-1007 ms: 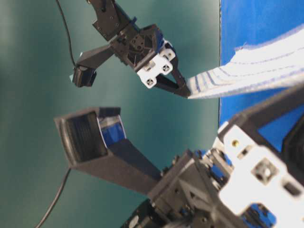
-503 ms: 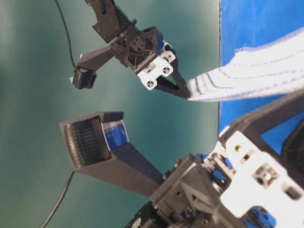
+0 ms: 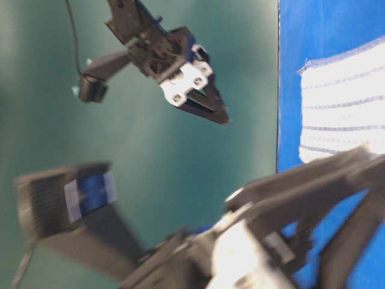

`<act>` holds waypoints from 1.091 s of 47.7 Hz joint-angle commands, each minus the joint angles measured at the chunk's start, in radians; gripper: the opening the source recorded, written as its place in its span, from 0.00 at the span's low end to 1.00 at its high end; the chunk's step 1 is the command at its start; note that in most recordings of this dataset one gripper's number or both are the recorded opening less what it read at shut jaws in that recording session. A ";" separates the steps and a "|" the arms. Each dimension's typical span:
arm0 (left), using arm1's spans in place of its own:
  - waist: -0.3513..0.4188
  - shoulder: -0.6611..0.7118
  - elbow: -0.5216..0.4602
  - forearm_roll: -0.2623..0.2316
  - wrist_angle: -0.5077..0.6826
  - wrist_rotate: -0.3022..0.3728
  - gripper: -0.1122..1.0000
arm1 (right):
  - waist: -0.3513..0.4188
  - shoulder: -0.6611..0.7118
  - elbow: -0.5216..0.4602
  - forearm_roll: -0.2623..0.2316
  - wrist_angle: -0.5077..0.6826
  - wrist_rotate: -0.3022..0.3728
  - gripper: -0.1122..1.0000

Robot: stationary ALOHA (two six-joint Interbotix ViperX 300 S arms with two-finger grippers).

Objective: Fold the blue towel.
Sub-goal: 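Lay the strip down vertically, open both grippers and withdraw sideways, then move both grippers to the strip's far end and grasp its corners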

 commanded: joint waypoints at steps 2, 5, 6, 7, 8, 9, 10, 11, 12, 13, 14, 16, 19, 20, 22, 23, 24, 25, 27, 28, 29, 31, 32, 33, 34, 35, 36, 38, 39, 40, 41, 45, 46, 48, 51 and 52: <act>0.018 -0.091 0.023 0.002 0.017 0.018 0.74 | 0.015 -0.100 0.028 -0.002 -0.009 -0.002 0.62; 0.037 -0.124 0.049 0.002 0.014 0.035 0.74 | 0.026 -0.141 0.055 -0.002 -0.014 -0.002 0.62; 0.048 -0.140 0.063 0.000 0.008 0.044 0.74 | 0.029 -0.155 0.064 -0.002 -0.017 -0.002 0.62; 0.055 -0.147 0.072 0.000 0.005 0.049 0.74 | 0.034 -0.170 0.075 -0.002 -0.021 -0.002 0.62; 0.063 -0.160 0.081 0.000 0.000 0.054 0.74 | 0.043 -0.190 0.092 -0.002 -0.029 -0.002 0.62; 0.071 -0.169 0.091 0.002 -0.008 0.058 0.74 | 0.049 -0.206 0.104 -0.002 -0.035 -0.002 0.62; 0.081 -0.184 0.106 0.000 -0.020 0.063 0.74 | 0.055 -0.221 0.118 -0.002 -0.041 -0.002 0.62; 0.089 -0.195 0.115 0.002 -0.031 0.066 0.74 | 0.060 -0.236 0.130 -0.002 -0.049 -0.002 0.62; 0.097 -0.204 0.126 0.000 -0.043 0.069 0.74 | 0.067 -0.252 0.143 -0.002 -0.057 0.000 0.62; 0.104 -0.216 0.135 0.002 -0.054 0.072 0.74 | 0.074 -0.267 0.156 -0.002 -0.066 0.002 0.62; 0.112 -0.230 0.146 0.000 -0.066 0.077 0.74 | 0.080 -0.284 0.170 -0.002 -0.075 0.003 0.62; 0.129 -0.256 0.169 0.002 -0.091 0.087 0.74 | 0.094 -0.316 0.198 -0.002 -0.094 0.008 0.62; 0.161 -0.301 0.212 0.003 -0.127 0.112 0.74 | 0.120 -0.374 0.244 0.002 -0.117 0.012 0.62; 0.172 -0.316 0.227 0.003 -0.141 0.120 0.74 | 0.127 -0.393 0.256 0.003 -0.121 0.012 0.62; 0.199 -0.354 0.268 0.003 -0.178 0.138 0.74 | 0.144 -0.426 0.279 0.005 -0.132 0.014 0.62; 0.210 -0.371 0.285 0.003 -0.196 0.144 0.74 | 0.152 -0.442 0.290 0.005 -0.133 0.015 0.62; 0.219 -0.387 0.302 0.003 -0.212 0.146 0.74 | 0.161 -0.457 0.301 0.005 -0.137 0.015 0.62; 0.229 -0.400 0.319 0.002 -0.230 0.147 0.74 | 0.167 -0.472 0.310 0.006 -0.140 0.015 0.62; 0.245 -0.433 0.348 0.003 -0.264 0.152 0.74 | 0.181 -0.509 0.336 0.009 -0.144 0.015 0.62; 0.253 -0.449 0.362 0.003 -0.282 0.153 0.74 | 0.184 -0.520 0.347 0.012 -0.146 0.015 0.62; 0.259 -0.466 0.376 0.003 -0.298 0.153 0.74 | 0.187 -0.534 0.356 0.014 -0.147 0.015 0.62; 0.275 -0.506 0.408 0.003 -0.337 0.153 0.74 | 0.192 -0.555 0.376 0.020 -0.150 0.017 0.62; 0.279 -0.523 0.420 0.003 -0.353 0.155 0.74 | 0.193 -0.566 0.387 0.023 -0.153 0.017 0.62; 0.285 -0.538 0.433 0.003 -0.367 0.155 0.74 | 0.195 -0.574 0.394 0.026 -0.155 0.017 0.62; 0.288 -0.552 0.443 0.003 -0.380 0.155 0.74 | 0.196 -0.583 0.405 0.029 -0.158 0.017 0.62; 0.293 -0.565 0.456 0.003 -0.394 0.155 0.74 | 0.198 -0.594 0.420 0.031 -0.164 0.017 0.62; 0.298 -0.575 0.468 0.003 -0.407 0.155 0.74 | 0.199 -0.600 0.431 0.034 -0.169 0.017 0.62; 0.305 -0.595 0.488 0.002 -0.428 0.155 0.74 | 0.204 -0.611 0.449 0.037 -0.181 0.017 0.62; 0.310 -0.604 0.500 0.000 -0.440 0.155 0.74 | 0.206 -0.615 0.457 0.038 -0.186 0.017 0.62; 0.311 -0.611 0.508 0.000 -0.446 0.153 0.74 | 0.206 -0.617 0.463 0.040 -0.192 0.017 0.62; 0.314 -0.614 0.515 0.000 -0.451 0.152 0.74 | 0.206 -0.617 0.468 0.043 -0.196 0.017 0.62; 0.321 -0.617 0.526 -0.002 -0.459 0.150 0.74 | 0.207 -0.617 0.474 0.046 -0.202 0.017 0.62; 0.321 -0.614 0.526 0.000 -0.459 0.150 0.74 | 0.206 -0.617 0.472 0.046 -0.202 0.017 0.62; 0.322 -0.609 0.525 -0.002 -0.459 0.150 0.74 | 0.206 -0.612 0.472 0.046 -0.206 0.017 0.62; 0.324 -0.598 0.518 -0.002 -0.463 0.150 0.74 | 0.206 -0.606 0.469 0.046 -0.207 0.017 0.62; 0.325 -0.594 0.517 -0.002 -0.465 0.150 0.74 | 0.206 -0.604 0.469 0.046 -0.207 0.017 0.62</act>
